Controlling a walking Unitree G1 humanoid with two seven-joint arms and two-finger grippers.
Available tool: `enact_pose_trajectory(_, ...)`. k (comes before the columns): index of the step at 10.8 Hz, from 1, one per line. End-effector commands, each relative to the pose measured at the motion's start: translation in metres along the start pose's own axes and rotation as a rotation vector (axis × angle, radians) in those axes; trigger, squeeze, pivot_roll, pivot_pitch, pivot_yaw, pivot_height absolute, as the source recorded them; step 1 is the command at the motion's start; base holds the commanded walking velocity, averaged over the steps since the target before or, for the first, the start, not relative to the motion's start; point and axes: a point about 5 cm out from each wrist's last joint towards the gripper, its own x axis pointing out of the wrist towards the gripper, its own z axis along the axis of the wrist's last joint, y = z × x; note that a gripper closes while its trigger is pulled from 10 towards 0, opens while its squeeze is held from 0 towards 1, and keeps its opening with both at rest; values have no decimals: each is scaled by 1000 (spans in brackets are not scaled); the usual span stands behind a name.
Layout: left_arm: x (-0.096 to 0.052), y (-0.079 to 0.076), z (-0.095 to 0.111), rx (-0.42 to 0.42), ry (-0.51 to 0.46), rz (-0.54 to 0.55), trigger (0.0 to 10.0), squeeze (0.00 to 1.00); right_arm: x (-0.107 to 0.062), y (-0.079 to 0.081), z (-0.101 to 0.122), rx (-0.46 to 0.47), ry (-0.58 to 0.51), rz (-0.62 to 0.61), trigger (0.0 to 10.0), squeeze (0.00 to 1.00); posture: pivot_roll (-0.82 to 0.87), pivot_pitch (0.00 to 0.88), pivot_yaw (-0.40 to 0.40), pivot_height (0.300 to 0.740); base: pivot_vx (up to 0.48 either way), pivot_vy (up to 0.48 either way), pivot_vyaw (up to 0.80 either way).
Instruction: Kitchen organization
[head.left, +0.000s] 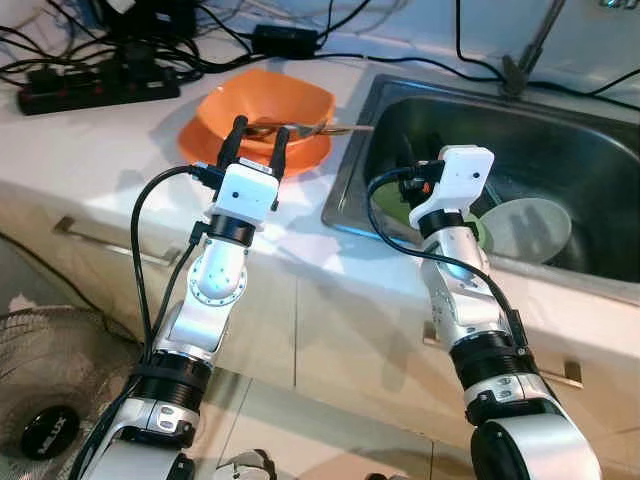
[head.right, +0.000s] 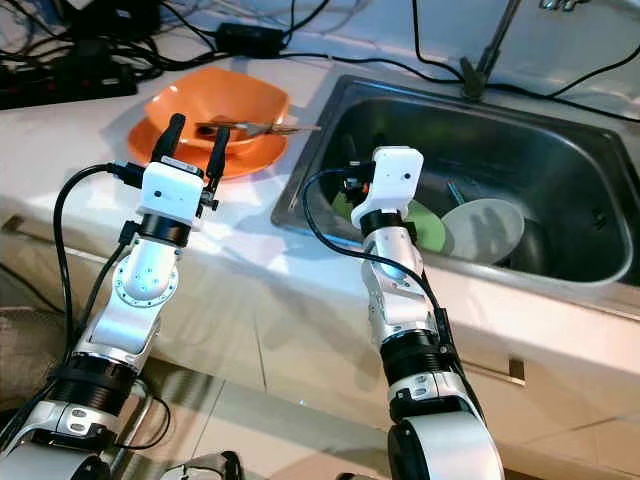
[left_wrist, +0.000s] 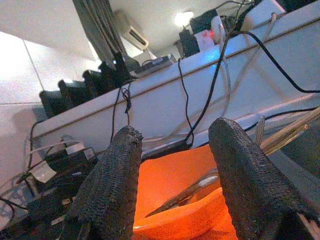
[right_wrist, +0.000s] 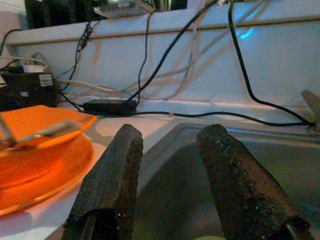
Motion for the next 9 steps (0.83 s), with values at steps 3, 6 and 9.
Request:
enact_pose_trajectory(3, 0, -1, 0, 6, 0, -1, 10000, 0, 2, 0, 2, 13, -9, -4, 10000, 0, 130, 89, -48, 740, 331, 0, 0)
enact_pose_trajectory(6, 0, -1, 0, 5, -4, -5, 10000, 0, 2, 0, 1, 11, -8, -5, 10000, 0, 130, 92, -46, 740, 340, 0, 0)
enact_pose_trajectory(9, 1, -2, 1, 3, -5, -6, 10000, 0, 1, -1, 1, 12, -6, -8, 10000, 0, 130, 91, -46, 740, 354, 0, 0)
